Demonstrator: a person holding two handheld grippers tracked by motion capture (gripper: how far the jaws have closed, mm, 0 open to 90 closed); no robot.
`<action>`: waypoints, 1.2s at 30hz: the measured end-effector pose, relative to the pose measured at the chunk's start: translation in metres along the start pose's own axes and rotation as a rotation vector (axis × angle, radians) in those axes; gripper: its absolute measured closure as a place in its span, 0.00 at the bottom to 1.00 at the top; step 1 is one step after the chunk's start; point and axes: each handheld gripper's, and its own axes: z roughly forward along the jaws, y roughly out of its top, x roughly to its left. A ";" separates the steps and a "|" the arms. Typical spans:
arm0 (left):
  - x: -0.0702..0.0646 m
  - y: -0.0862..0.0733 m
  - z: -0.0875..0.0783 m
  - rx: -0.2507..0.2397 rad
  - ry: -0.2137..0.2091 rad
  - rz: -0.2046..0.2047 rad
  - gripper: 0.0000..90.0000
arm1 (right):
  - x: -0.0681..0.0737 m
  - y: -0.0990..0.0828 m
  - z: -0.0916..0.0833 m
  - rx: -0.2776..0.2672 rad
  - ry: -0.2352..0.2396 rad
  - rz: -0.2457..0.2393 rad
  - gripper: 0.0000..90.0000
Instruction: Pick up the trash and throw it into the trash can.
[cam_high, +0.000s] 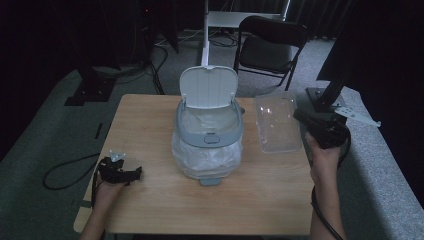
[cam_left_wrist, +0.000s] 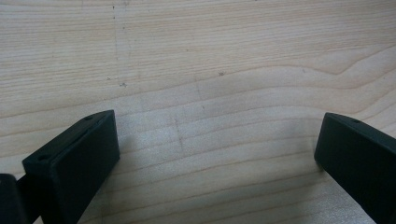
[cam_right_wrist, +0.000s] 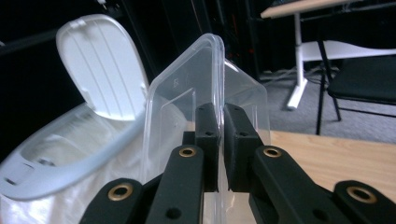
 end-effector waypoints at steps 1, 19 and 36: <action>0.000 0.000 0.000 0.000 0.000 0.000 0.01 | 0.001 0.002 -0.001 -0.007 0.003 -0.002 0.95; 0.000 0.000 0.000 0.000 0.000 0.000 0.01 | 0.033 0.043 0.000 -0.110 0.081 -0.047 0.95; 0.000 0.000 0.000 0.000 0.000 0.000 0.01 | 0.070 0.066 0.026 -0.172 0.166 -0.076 0.95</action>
